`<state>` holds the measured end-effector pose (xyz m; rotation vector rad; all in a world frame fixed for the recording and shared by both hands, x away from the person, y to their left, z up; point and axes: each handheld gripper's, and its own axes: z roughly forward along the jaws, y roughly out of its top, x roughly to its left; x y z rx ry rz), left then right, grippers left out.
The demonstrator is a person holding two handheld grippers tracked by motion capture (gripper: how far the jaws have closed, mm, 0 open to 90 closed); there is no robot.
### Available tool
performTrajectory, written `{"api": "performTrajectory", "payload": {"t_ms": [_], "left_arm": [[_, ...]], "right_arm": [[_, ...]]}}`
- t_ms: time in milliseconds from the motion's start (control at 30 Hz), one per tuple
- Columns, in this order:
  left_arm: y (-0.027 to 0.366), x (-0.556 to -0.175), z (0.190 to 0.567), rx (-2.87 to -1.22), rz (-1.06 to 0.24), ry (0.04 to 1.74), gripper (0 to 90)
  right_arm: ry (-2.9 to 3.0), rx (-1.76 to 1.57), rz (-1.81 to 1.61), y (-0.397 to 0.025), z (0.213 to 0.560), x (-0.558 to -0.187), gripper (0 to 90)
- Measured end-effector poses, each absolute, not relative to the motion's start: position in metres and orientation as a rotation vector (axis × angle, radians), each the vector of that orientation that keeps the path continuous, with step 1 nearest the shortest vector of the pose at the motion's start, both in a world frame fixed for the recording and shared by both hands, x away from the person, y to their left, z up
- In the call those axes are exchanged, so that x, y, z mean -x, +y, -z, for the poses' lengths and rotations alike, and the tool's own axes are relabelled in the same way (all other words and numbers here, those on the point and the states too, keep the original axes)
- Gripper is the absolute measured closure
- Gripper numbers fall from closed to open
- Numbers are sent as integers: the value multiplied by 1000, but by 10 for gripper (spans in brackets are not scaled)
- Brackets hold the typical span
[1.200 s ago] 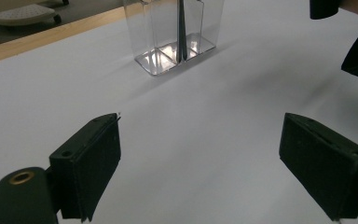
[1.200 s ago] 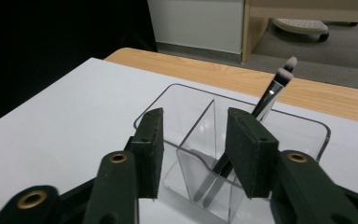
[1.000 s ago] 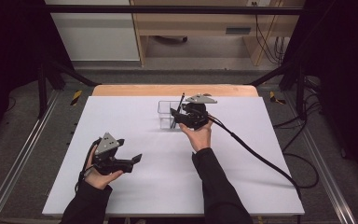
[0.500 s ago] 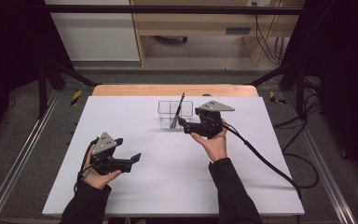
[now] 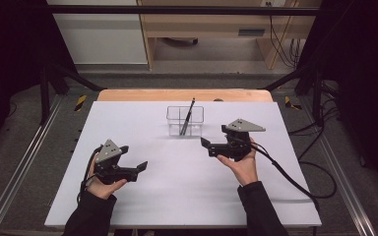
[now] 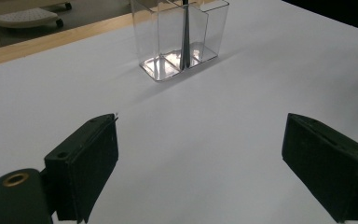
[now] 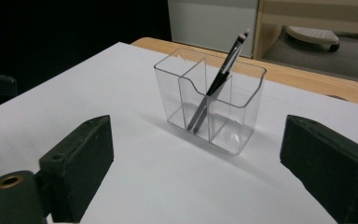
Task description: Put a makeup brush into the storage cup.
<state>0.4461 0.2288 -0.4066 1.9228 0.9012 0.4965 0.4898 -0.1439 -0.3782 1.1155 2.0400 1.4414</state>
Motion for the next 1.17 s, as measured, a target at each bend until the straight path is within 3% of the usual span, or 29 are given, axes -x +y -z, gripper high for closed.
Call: {"api": "performTrajectory", "payload": {"t_ms": [1167], "left_arm": [[235,-445,419,-1944,-496,948,89]], "right_arm": [[1974,-1211,-1454,-229,419,-433,39]]}}
